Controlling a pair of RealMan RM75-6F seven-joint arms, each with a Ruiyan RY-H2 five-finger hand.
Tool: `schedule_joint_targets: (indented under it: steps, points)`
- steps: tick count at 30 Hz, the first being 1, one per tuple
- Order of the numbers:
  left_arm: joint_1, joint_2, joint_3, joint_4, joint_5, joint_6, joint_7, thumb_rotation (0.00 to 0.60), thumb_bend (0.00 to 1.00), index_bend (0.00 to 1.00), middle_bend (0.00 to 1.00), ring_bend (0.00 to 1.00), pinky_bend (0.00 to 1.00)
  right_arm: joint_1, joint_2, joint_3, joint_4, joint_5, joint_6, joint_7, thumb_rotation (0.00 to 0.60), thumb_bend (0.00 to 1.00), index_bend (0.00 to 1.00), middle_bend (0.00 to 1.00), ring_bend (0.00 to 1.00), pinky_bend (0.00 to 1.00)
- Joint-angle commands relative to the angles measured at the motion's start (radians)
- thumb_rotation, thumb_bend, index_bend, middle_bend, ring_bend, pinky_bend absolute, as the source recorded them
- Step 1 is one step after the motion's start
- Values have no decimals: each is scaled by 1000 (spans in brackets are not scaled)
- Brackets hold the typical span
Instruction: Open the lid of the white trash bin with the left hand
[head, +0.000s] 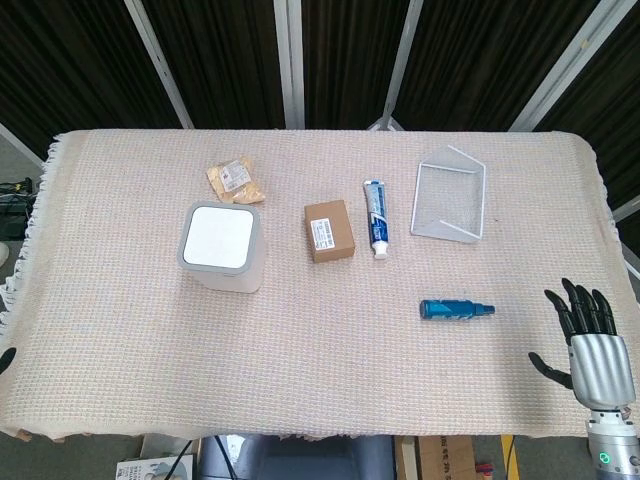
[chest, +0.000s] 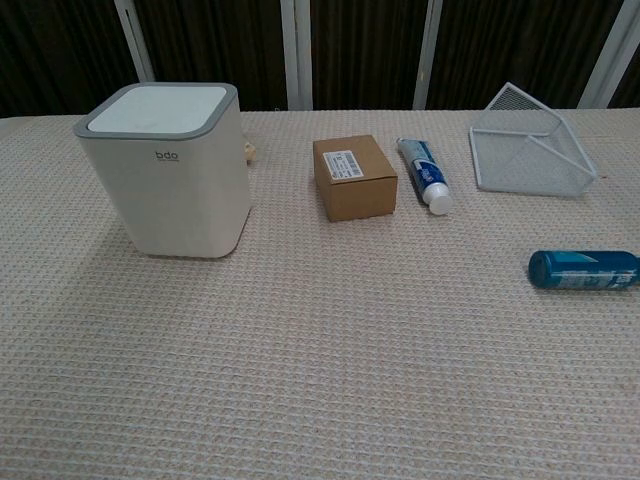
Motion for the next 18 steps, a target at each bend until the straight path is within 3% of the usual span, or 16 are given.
schedule_joint_targets:
  steps: [1, 18]
  points:
    - [4, -4, 3, 8, 10, 11, -2, 600, 270, 200, 186, 62, 174, 5, 0, 0, 1, 6, -12, -1, 600, 143, 153, 0, 51, 43]
    - [-6, -3, 2, 7, 3, -14, 6, 600, 270, 191, 185, 62, 174, 6, -3, 1, 5, 17, -20, -3, 600, 143, 153, 0, 51, 43]
